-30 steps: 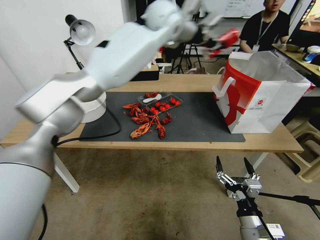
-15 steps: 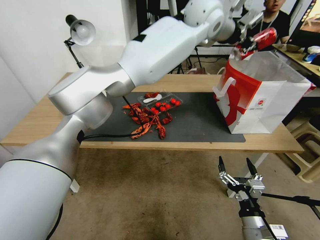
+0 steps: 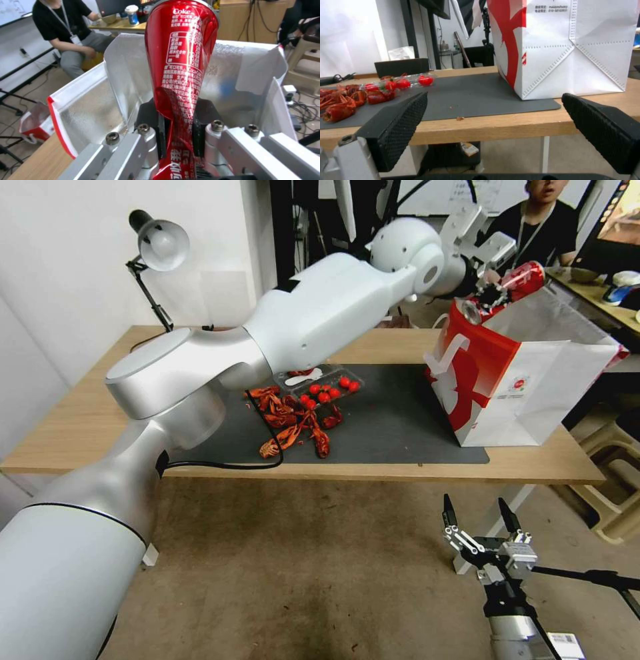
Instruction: Pick up the trash from the table and place it into the takeout bag.
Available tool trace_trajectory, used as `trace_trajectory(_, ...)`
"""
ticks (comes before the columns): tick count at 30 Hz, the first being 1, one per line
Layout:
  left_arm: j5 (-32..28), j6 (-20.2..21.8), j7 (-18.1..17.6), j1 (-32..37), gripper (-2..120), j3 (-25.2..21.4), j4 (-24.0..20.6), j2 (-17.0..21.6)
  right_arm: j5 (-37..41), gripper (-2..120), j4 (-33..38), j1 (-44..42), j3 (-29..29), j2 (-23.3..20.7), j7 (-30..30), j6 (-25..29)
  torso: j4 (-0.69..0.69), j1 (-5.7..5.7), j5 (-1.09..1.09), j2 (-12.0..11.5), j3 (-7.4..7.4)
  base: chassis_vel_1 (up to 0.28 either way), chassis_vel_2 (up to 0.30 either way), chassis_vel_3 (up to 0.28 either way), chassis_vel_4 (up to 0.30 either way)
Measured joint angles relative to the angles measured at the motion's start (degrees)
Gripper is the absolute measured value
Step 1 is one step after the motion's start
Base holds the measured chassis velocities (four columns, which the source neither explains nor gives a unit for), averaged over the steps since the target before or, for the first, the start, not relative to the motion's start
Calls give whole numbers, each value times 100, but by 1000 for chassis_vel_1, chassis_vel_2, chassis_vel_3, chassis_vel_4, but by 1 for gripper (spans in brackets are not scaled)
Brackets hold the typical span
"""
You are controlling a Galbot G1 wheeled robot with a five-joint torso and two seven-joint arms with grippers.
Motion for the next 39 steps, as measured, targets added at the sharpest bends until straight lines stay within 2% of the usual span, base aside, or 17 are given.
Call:
trace_trajectory(4, -73, -68, -180, 1, 29, 112, -14, 3, 2, 100, -35, -9, 1, 7, -6, 51, 0, 0, 0, 0, 0, 0, 0, 0, 0)
trace_trajectory(7, -79, -72, -190, -12, 37, 131, -10, 4, 2, 100, -59, -14, -2, 21, -7, 86, 0, 0, 0, 0, 0, 0, 0, 0, 0)
trace_trajectory(8, -79, -80, -195, -40, 45, 134, -9, 5, 2, 100, -70, -14, -4, 25, -8, 94, 0, 0, 0, 0, 0, 0, 0, 0, 0)
trace_trajectory(9, -79, -80, -195, -40, 45, 134, -9, 5, 2, 100, -70, -14, -4, 25, -8, 94, 0, 0, 0, 0, 0, 0, 0, 0, 0)
trace_trajectory(11, -79, -105, -203, -100, 56, 184, -26, 5, 1, 100, -72, -9, -2, 27, -8, 97, 0, 0, 0, 0, 0, 0, 0, 0, 0)
trace_trajectory(12, -79, -105, -203, -100, 56, 184, -26, 5, 1, 100, -72, -9, -2, 27, -8, 97, 0, 0, 0, 0, 0, 0, 0, 0, 0)
trace_trajectory(16, -76, -118, -266, -119, 74, 261, -94, 6, 1, 100, -69, 7, 7, 35, -8, 97, 0, 0, 0, 0, 0, 0, 0, 0, 0)
trace_trajectory(18, -76, -119, -275, -123, 78, 265, -98, 6, -1, 100, -69, 8, 7, 40, -8, 97, 0, 0, 0, 0, 0, 0, 0, 0, 0)
trace_trajectory(20, -75, -123, -295, -152, 90, 267, -102, 8, -5, 100, -69, 7, 1, 52, -8, 97, 0, 0, 0, 0, 0, 0, 0, 0, 0)
trace_trajectory(22, -75, -122, -299, -159, 91, 251, -102, 8, -5, 100, -69, 5, 0, 55, -9, 97, 0, 0, 0, 0, 0, 0, 0, 0, 0)
trace_trajectory(24, -95, -119, -330, -180, 99, 199, -96, 9, -6, 100, -69, 5, -1, 54, -9, 97, -1, 0, 0, 0, 0, 0, 0, 0, 0)
trace_trajectory(33, -203, -147, -498, -125, 100, 140, -157, 11, -6, 100, -73, 35, -11, 47, -12, 80, 0, 0, 0, 0, 0, 0, 0, 0, 0)
trace_trajectory(37, -282, -416, -668, -39, 100, 113, -310, 11, 0, 100, -94, 75, -26, 40, -14, 48, 0, 0, 0, 0, 0, 0, 0, 0, 0)
trace_trajectory(39, -445, -715, -975, 40, 100, 99, -485, 11, 7, 100, -115, 108, -30, 29, -15, 32, -1, 0, 0, 0, 0, 0, 0, 0, 0)
